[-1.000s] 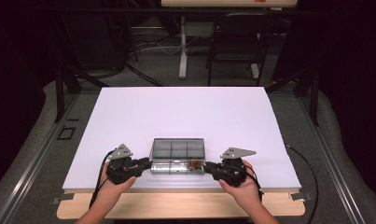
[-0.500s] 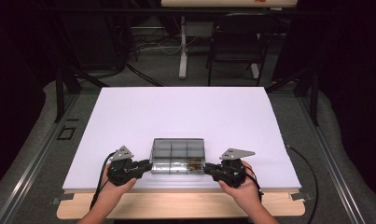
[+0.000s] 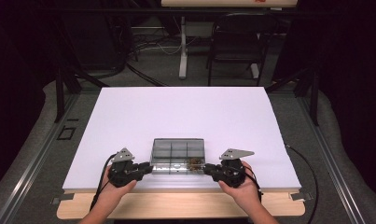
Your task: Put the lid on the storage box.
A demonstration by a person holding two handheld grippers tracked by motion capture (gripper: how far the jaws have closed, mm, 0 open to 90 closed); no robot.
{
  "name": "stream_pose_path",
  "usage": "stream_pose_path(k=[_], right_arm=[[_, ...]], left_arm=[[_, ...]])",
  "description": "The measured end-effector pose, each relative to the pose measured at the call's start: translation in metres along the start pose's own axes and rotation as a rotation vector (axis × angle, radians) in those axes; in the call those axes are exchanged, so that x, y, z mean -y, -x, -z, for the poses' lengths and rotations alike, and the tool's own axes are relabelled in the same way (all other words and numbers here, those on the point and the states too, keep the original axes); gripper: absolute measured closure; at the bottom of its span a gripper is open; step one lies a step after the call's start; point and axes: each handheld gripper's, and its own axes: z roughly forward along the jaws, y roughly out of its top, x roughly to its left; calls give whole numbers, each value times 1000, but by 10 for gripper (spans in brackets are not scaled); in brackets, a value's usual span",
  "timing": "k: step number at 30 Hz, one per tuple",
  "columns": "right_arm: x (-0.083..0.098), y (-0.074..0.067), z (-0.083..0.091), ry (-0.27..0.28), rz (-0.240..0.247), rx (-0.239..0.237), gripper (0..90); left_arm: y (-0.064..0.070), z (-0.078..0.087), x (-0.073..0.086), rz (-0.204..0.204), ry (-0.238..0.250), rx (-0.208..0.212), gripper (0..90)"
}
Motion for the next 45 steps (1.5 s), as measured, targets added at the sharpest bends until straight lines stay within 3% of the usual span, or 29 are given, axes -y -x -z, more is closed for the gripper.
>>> stream_pose_path(k=[32, 45], right_arm=[[5, 1, -9, -47, -11, 3, 739], [5, 2, -11, -51, -21, -19, 603]], left_arm=[[-1, -5, 6, 8, -44, 13, 691], [0, -5, 6, 1, -39, 16, 581]])
